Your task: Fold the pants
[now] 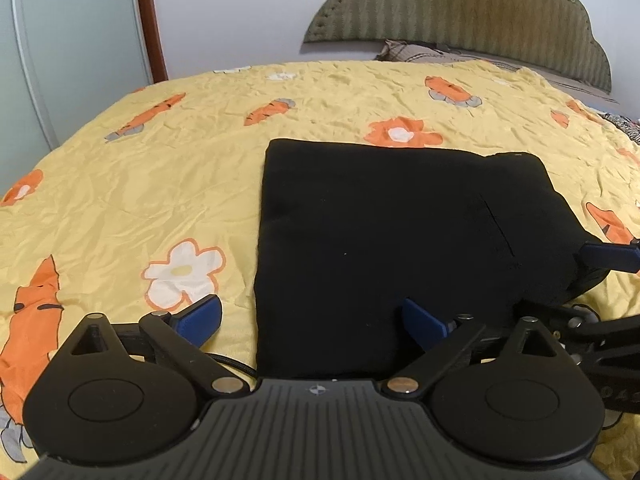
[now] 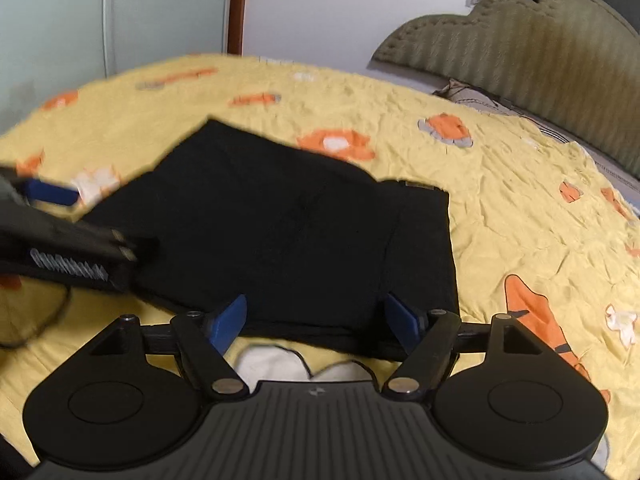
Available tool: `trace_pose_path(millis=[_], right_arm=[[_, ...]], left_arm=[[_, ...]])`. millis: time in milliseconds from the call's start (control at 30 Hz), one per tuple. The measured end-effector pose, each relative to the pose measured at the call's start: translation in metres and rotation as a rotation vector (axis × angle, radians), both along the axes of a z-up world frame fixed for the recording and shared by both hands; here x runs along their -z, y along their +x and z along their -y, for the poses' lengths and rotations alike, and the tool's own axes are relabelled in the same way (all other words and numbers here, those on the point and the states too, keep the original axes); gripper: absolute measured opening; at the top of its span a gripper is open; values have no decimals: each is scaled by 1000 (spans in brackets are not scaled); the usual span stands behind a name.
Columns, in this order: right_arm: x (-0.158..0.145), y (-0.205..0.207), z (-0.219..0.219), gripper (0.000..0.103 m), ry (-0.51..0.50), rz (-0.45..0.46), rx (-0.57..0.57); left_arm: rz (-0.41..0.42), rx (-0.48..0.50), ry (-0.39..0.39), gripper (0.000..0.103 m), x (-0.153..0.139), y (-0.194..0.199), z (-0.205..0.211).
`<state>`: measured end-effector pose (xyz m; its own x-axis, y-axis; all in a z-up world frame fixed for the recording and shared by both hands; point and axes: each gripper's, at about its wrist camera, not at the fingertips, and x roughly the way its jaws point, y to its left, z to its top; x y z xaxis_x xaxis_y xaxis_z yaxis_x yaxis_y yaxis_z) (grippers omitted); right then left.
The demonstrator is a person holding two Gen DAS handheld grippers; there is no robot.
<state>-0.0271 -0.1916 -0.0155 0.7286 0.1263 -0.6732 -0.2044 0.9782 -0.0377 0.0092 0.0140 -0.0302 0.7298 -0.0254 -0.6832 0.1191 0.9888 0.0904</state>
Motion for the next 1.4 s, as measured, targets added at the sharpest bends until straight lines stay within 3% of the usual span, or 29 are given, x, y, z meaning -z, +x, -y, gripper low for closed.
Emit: trace_pose_path(millis=[67, 667, 767, 867, 1100, 1333, 1400], right_arm=[[0, 1, 2, 76, 49, -6, 1], [19, -10, -9, 85, 7, 16, 101], [21, -16, 2, 88, 90, -37, 147], [27, -32, 10, 88, 188, -20, 208], [32, -51, -11, 92, 102, 54, 285], [34, -44, -22, 103, -21, 148, 220], [42, -44, -19, 103, 17, 139, 241]], left_arm=[[10, -7, 7, 102, 2, -2, 1], [63, -73, -9, 103, 11, -20, 0], [67, -58, -26, 103, 5, -36, -4], [80, -37, -35, 103, 10, -52, -7], [143, -63, -46, 101, 24, -70, -9], [154, -123, -47, 102, 37, -60, -19], [160, -123, -50, 103, 37, -61, -20]])
